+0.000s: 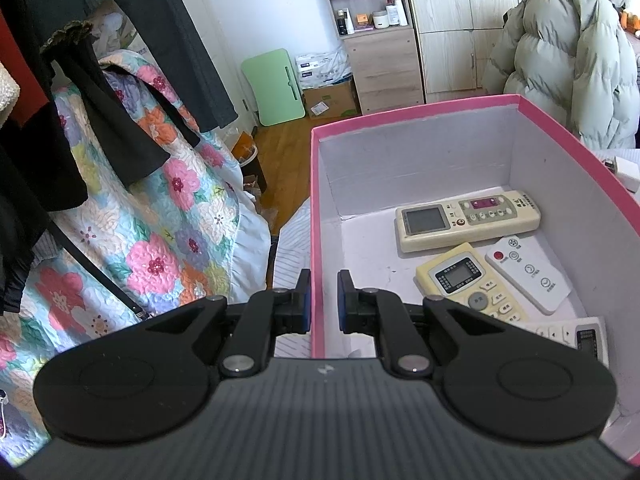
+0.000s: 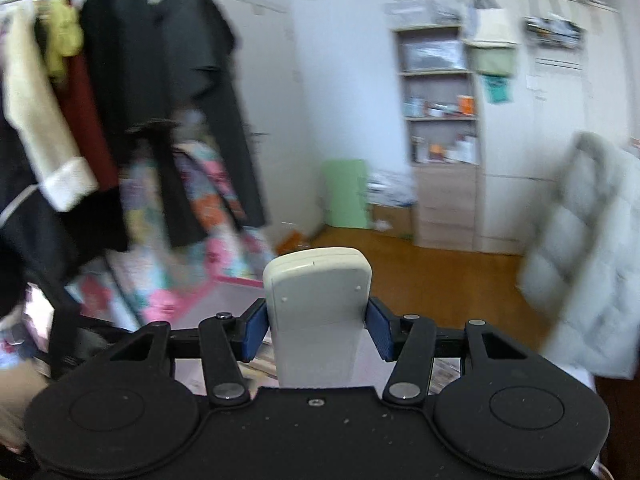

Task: Organize rigid objects
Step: 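Carry the second cream remote into the pink box and release it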

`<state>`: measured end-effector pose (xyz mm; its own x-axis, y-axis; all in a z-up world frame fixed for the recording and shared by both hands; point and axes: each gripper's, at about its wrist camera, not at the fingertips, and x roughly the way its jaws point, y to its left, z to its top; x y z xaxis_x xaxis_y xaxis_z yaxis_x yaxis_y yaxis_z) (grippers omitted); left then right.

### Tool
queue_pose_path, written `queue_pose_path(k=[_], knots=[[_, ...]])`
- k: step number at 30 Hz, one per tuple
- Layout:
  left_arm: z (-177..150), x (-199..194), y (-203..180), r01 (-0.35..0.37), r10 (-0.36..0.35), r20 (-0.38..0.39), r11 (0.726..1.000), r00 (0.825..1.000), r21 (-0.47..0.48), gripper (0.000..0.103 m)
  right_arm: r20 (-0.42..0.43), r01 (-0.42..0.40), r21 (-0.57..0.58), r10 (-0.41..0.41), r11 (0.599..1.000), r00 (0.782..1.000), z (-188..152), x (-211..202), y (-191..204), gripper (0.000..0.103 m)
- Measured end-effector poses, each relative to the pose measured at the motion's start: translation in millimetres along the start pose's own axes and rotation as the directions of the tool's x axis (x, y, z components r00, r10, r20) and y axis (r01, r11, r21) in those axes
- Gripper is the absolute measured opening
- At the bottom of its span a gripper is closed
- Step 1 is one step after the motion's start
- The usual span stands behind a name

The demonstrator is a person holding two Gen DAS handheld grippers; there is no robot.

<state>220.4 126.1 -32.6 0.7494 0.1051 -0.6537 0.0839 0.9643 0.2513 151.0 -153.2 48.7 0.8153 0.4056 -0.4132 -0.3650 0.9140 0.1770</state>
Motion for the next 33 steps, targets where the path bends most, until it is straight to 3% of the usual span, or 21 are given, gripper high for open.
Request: queue_pose_path(k=[6, 11, 16, 25, 31, 32, 33], knots=[[0.1, 0.6, -0.2, -0.004, 0.004, -0.002, 1.000, 1.000, 0.008, 0.010, -0.026, -0.183, 0.032, 0.184, 0.983, 0.983, 3.5, 60.7, 39.9, 0.058], [0.6, 0.7, 0.6, -0.005, 0.005, -0.002, 1.000, 1.000, -0.006, 0.010, -0.102, -0.218, 0.074, 0.224, 0.973, 0.969, -13.1, 129.0, 50.7, 0.058], [0.7, 1.5, 0.5, -0.007, 0.007, -0.006, 1.000, 1.000, -0.005, 0.010, -0.180, -0.256, 0.036, 0.259, 0.966, 0.949, -34.3, 140.4, 59.6, 0.058], [1.9, 2.8, 2.3, -0.004, 0.004, 0.000, 1.000, 1.000, -0.011, 0.010, -0.327, -0.238, -0.087, 0.198, 0.967, 0.924, -47.5, 111.9, 54.7, 0.058], [1.9, 2.7, 2.1, -0.005, 0.004, 0.000, 1.000, 1.000, -0.009, 0.010, -0.295, -0.184, -0.119, 0.142, 0.976, 0.945, -53.9, 118.5, 62.6, 0.059], [2.1, 2.9, 2.2, -0.005, 0.005, -0.001, 1.000, 1.000, -0.007, 0.010, -0.301, -0.181, -0.117, 0.139, 0.976, 0.943, -54.5, 119.7, 63.0, 0.056], [1.8, 2.7, 2.3, -0.003, 0.003, 0.000, 1.000, 1.000, -0.009, 0.010, -0.310, -0.186, -0.101, 0.147, 0.977, 0.939, -55.7, 120.8, 62.7, 0.046]])
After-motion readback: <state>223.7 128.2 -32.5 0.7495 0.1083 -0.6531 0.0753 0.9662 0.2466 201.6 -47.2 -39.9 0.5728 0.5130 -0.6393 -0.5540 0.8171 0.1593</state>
